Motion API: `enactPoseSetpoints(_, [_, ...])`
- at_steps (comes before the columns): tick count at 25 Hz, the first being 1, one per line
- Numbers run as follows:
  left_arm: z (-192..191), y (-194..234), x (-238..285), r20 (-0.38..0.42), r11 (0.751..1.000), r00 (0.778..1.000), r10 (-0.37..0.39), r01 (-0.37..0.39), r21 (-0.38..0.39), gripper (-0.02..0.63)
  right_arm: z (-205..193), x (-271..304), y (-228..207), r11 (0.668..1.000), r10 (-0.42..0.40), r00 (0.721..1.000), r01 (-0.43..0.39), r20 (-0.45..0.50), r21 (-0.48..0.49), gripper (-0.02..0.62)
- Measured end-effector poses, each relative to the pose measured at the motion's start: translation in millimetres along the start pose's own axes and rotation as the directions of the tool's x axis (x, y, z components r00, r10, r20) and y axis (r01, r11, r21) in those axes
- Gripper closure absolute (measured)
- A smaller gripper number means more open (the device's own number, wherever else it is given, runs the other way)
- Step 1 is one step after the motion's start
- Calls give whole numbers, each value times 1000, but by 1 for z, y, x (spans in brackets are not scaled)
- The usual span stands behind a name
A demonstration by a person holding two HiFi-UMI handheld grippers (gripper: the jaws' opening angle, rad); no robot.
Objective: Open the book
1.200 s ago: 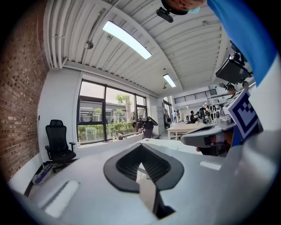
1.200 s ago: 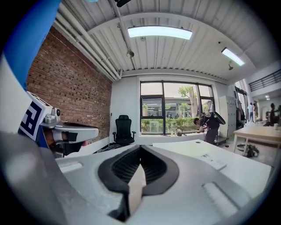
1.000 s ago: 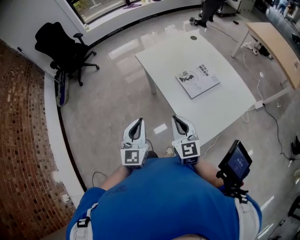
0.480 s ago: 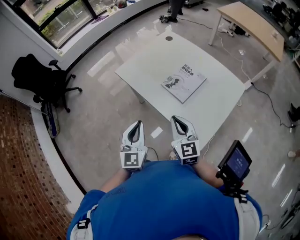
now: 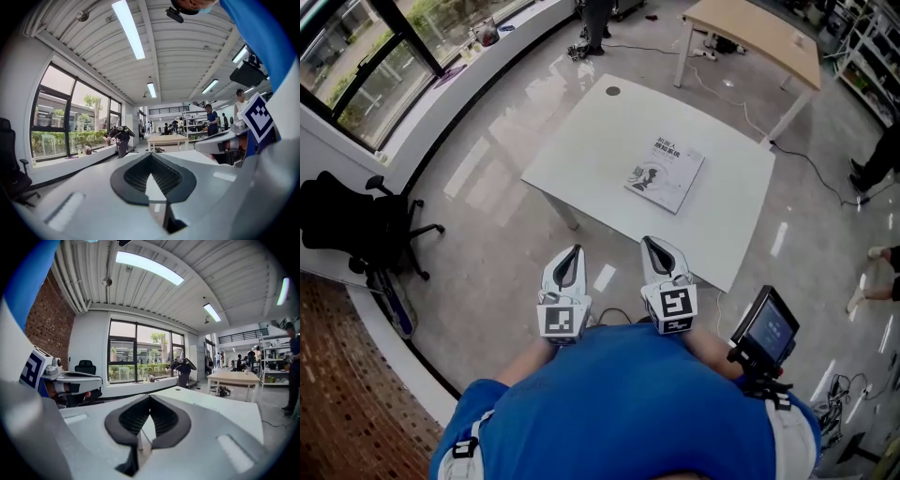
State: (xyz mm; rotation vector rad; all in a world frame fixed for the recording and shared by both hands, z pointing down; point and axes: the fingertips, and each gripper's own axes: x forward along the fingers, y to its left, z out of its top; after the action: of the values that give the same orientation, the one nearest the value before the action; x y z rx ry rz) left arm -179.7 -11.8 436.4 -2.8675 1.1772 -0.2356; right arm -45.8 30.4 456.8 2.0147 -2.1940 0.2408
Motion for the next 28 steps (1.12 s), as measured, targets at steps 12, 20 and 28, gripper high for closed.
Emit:
enactPoseSetpoints(12, [4,50,-10,34,970,970,-243,243,-17,600,12,2,47,961,-269,963,268,-6,60,592])
enactPoseSetpoints(20, [4,44,19,23,942,942,-334,334,-25,600,7,-5,35,926,-363,931,365,-37,100,592])
enactPoseSetpoints(28, [6,15,83,1,914,914,-406,406,-20,600,0,8,-22,897,-417,907,421,-63,136,592])
